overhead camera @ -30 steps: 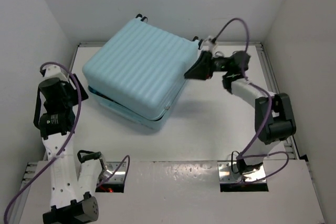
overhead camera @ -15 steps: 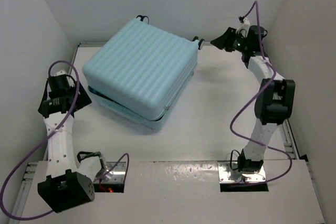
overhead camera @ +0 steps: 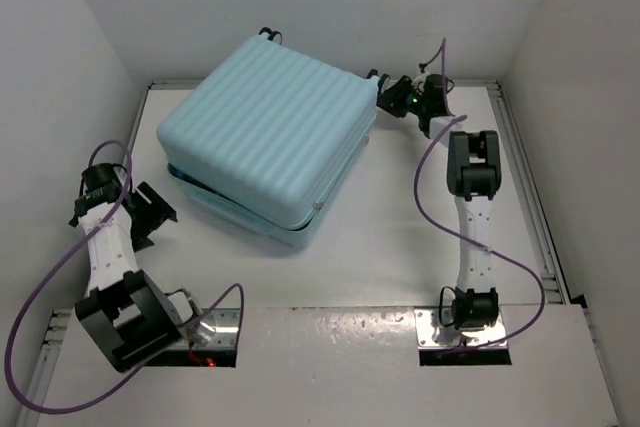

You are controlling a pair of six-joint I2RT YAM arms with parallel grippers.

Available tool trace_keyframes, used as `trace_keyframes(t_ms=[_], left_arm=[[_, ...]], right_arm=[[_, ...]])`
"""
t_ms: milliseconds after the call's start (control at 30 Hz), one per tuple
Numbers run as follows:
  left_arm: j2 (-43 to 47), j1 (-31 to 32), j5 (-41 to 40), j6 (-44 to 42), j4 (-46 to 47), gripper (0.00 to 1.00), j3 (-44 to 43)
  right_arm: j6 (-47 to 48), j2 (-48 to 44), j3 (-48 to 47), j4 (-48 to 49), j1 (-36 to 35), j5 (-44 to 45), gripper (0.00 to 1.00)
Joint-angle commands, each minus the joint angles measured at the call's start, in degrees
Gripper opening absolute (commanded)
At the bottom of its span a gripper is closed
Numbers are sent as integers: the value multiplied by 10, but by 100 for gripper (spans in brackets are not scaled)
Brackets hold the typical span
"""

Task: Pack the luggage

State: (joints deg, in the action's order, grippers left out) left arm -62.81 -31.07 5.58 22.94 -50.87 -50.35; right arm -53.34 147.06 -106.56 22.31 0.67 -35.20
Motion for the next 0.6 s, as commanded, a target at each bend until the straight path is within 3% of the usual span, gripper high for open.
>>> trace_keyframes(t_ms=[0,133,233,433,567], left_arm=[[-28,-46,69,18,2,78,31],[-63,-59,113,43,81,78,49],[-110,-27,129,75,152,78,56],[-255,100,137,149,377,79,-4],[-331,181,144,136,377,82,-122]], right_arm=[[-82,15,-64,115,-72,-72,37],[-98,35,-68,143,-107,-100,39],[-120,23,-12,191,-119,-155,39],[-185,-59,184,355,-124,-254,28],[-225,-119,292,458,-125,-285,27]])
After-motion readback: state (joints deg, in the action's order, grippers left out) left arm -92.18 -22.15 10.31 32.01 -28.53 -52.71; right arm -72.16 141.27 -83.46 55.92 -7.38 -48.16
